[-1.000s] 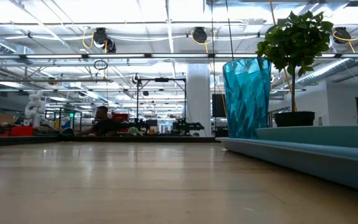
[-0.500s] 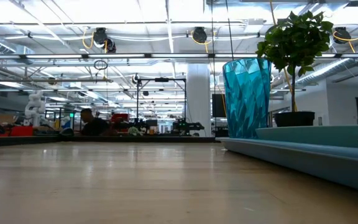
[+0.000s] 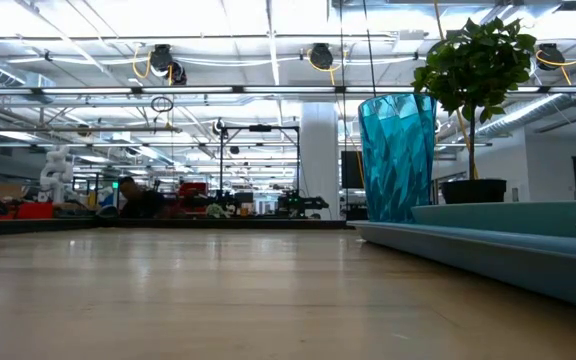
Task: Pick and place plate/cup/fork/spoon on tray
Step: Put the blue spoon on the blue serving tray to the left of the blue fork
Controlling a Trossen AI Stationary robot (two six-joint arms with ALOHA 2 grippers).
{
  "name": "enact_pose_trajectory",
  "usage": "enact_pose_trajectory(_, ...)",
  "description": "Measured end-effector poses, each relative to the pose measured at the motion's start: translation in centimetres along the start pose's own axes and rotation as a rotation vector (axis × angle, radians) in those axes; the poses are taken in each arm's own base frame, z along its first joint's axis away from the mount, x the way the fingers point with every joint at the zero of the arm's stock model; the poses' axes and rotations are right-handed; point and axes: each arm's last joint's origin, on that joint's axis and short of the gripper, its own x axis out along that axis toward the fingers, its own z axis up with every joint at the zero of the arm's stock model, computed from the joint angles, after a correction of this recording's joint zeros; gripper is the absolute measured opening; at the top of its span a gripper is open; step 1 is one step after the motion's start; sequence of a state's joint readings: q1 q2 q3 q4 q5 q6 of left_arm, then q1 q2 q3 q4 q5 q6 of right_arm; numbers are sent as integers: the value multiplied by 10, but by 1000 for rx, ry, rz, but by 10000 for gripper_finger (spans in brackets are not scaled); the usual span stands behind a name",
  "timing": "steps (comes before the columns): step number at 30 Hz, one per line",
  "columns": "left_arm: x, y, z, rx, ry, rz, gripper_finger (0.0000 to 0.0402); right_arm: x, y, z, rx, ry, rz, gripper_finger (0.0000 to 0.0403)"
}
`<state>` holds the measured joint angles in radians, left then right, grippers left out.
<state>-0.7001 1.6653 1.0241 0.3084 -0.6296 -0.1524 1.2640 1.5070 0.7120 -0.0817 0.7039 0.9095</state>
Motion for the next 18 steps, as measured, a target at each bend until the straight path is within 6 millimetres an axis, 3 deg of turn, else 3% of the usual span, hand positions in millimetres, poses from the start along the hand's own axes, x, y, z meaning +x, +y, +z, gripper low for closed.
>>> enact_pose_trajectory(18,1,2,0,-3,1,6,211,0,-4,-6,53,110,0,46)
